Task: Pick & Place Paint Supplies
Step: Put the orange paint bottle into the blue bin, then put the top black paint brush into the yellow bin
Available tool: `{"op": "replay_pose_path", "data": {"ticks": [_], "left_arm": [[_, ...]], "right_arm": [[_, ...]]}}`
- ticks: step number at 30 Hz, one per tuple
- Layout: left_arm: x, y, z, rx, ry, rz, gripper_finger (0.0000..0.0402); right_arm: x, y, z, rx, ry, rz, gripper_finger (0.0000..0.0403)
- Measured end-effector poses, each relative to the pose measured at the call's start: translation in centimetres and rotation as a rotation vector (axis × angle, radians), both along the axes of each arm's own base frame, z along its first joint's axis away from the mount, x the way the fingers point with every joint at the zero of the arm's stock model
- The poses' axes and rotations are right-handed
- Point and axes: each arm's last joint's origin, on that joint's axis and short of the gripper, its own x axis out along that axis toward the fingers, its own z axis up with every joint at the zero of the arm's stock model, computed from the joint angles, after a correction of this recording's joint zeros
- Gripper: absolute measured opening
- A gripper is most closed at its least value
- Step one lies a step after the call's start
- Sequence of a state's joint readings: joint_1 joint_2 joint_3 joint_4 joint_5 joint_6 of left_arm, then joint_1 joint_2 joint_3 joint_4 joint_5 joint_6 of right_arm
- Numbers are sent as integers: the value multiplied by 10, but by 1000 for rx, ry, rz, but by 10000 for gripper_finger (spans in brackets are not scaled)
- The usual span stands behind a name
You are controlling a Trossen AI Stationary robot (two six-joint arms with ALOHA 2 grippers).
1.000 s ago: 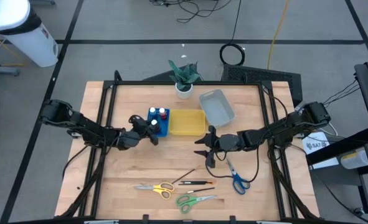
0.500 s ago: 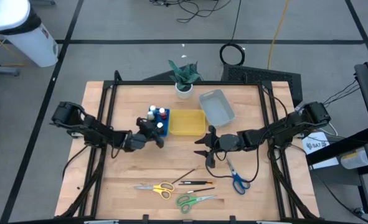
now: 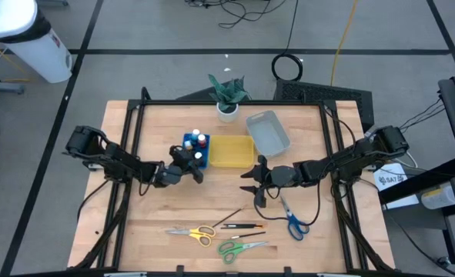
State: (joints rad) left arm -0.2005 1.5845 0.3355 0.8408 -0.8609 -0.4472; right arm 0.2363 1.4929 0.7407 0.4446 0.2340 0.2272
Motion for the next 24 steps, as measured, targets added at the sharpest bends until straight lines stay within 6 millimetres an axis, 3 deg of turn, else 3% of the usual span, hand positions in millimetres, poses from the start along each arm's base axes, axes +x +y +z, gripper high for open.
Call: {"op": "replay_pose_path", "data": {"ticks": [6,10,16,24], "left_arm": [[0,0,0,20,16,-7,272],[0,0,0,18,13,-6,327],[2,-1,6,33,-27,-16,366],[0,-6,20,86,-55,-55,376]], "right_arm": [[0,0,0,0,0,0,180],[0,0,0,0,0,0,178],[0,0,0,0,0,0,182],[0,0,0,0,1,0,182]]}}
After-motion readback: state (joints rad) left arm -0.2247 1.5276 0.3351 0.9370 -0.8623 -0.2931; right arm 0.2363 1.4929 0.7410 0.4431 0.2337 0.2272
